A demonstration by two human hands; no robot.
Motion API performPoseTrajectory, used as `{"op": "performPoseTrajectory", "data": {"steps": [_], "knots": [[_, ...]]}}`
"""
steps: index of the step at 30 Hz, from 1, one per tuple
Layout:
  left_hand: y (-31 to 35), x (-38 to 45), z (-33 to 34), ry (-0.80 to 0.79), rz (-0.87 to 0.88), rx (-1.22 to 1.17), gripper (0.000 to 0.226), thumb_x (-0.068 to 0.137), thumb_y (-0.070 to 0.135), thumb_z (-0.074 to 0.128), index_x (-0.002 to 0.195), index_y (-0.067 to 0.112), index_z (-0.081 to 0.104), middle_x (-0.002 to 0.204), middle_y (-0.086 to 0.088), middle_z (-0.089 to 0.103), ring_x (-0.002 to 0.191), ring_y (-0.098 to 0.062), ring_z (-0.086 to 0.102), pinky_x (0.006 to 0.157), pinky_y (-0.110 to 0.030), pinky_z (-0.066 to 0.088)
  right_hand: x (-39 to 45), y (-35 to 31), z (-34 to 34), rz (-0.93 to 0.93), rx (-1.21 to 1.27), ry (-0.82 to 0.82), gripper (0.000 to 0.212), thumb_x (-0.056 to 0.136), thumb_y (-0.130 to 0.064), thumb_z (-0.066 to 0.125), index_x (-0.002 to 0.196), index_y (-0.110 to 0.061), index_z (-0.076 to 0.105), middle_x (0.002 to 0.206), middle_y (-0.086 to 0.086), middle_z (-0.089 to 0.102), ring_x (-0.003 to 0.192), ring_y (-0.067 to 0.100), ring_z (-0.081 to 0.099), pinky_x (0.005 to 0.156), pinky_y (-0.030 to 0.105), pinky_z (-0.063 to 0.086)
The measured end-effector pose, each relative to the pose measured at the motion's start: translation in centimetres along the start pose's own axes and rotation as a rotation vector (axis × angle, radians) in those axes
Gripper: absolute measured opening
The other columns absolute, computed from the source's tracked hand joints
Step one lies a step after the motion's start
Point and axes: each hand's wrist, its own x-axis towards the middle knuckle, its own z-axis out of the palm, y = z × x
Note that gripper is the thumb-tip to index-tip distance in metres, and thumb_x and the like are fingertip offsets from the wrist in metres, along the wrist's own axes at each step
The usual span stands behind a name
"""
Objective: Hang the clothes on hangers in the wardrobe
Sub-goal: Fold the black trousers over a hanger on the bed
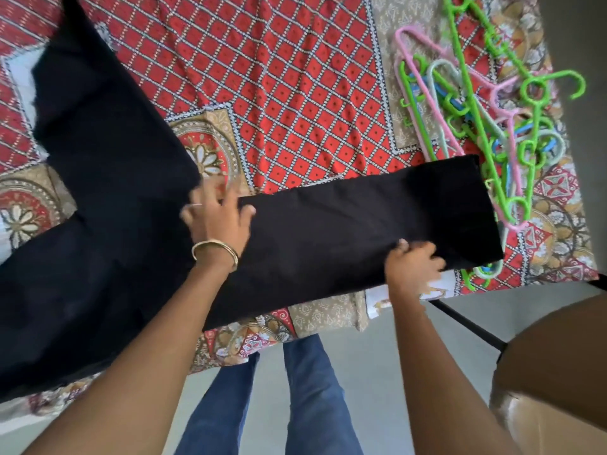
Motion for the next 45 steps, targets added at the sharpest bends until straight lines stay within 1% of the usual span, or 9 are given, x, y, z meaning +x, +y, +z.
{"op": "performPoseTrajectory", "data": {"steps": [3, 7, 21, 27, 31, 33, 37, 41, 45], "knots": [[-4.7, 2.3, -2.7, 0.254, -0.579, -0.029, 0.066, 0.079, 0.037, 0.067, 0.136, 0.029, 0.036, 0.145, -0.009, 0.029, 0.125, -0.034, 0.035, 0.097, -0.049, 0.031, -0.8, -0.1, -0.4, 0.103, 0.006, 0.056, 0.035, 0.095, -0.028, 0.051, 0.125, -0.012, 0.045, 0.137, 0.02, 0.035, 0.123, 0.041, 0.034, 0.098, 0.055, 0.032], [-15.6, 4.5, -4.4, 0.054, -1.163, -0.373, 0.104, 0.063, 0.054, 0.074, 0.145, 0.013, 0.025, 0.148, -0.016, 0.028, 0.134, -0.035, 0.033, 0.109, -0.047, 0.029, -5.7, -2.2, 1.6, -0.229, 0.012, 0.131, 0.034, 0.091, -0.022, 0.056, 0.124, -0.014, 0.05, 0.13, 0.018, 0.043, 0.122, 0.038, 0.035, 0.097, 0.054, 0.029], [-21.6, 3.3, -4.8, -0.028, -0.87, -1.135, 0.011, 0.081, 0.021, 0.069, 0.087, 0.017, 0.061, 0.095, -0.002, 0.067, 0.092, -0.022, 0.064, 0.079, -0.04, 0.055, -20.4, -7.6, 9.9, -0.636, 0.225, -0.182, 0.026, 0.097, -0.024, 0.052, 0.121, -0.016, 0.053, 0.12, 0.006, 0.055, 0.117, 0.027, 0.043, 0.093, 0.048, 0.039], [-16.9, 1.0, -8.9, -0.114, -0.704, -1.548, 0.016, 0.081, 0.001, 0.063, 0.094, 0.008, 0.058, 0.079, -0.005, 0.064, 0.051, -0.014, 0.061, 0.043, -0.02, 0.045, -22.7, -6.6, 10.6, -0.499, 0.483, -0.241, 0.024, 0.097, -0.026, 0.055, 0.118, -0.014, 0.057, 0.095, -0.003, 0.061, 0.1, 0.021, 0.059, 0.089, 0.035, 0.047], [-11.4, -1.3, -8.8, -0.324, -0.35, -1.379, 0.031, 0.076, 0.004, 0.063, 0.104, 0.015, 0.054, 0.088, 0.0, 0.063, 0.056, -0.009, 0.058, 0.046, -0.021, 0.045, -22.0, -4.4, 9.2, -0.297, 0.769, -0.211, 0.012, 0.096, -0.032, 0.056, 0.103, -0.023, 0.06, 0.094, -0.001, 0.066, 0.089, 0.015, 0.062, 0.085, 0.039, 0.052], [-8.1, -2.6, -7.0, -0.605, 0.009, -0.95, 0.057, 0.069, 0.023, 0.065, 0.124, 0.014, 0.052, 0.114, -0.005, 0.065, 0.097, -0.02, 0.064, 0.084, -0.031, 0.052, -20.0, -3.6, 8.0, -0.192, 0.917, -0.2, 0.01, 0.096, -0.035, 0.056, 0.094, -0.026, 0.06, 0.092, 0.004, 0.068, 0.082, 0.016, 0.063, 0.081, 0.043, 0.053], [-2.7, -7.2, -2.5, -1.027, 0.575, 0.136, 0.073, 0.085, 0.043, 0.062, 0.147, 0.033, 0.024, 0.136, -0.013, 0.04, 0.12, -0.038, 0.048, 0.096, -0.039, 0.044, -16.0, -2.1, 5.7, -0.075, 1.062, -0.156, 0.021, 0.098, -0.038, 0.052, 0.098, -0.018, 0.057, 0.091, 0.008, 0.065, 0.079, 0.015, 0.059, 0.076, 0.035, 0.05], [-2.6, -9.7, -0.7, -0.694, 0.488, 0.18, 0.033, 0.092, 0.026, 0.048, 0.123, 0.032, 0.058, 0.127, -0.003, 0.046, 0.12, -0.029, 0.045, 0.098, -0.042, 0.039, -13.7, -1.1, 5.2, -0.221, 0.893, -0.085, 0.023, 0.087, -0.042, 0.065, 0.1, -0.025, 0.058, 0.093, 0.0, 0.063, 0.087, 0.015, 0.059, 0.089, 0.043, 0.051], [-5.8, -8.6, 0.9, -0.342, -0.289, -0.333, 0.022, 0.082, 0.007, 0.052, 0.085, 0.021, 0.068, 0.098, -0.012, 0.07, 0.092, -0.035, 0.065, 0.084, -0.041, 0.053, -13.7, -3.2, 5.8, -0.861, 0.211, -0.012, 0.054, 0.072, -0.046, 0.077, 0.118, -0.025, 0.057, 0.114, 0.0, 0.054, 0.11, 0.025, 0.044, 0.089, 0.039, 0.036]]}}
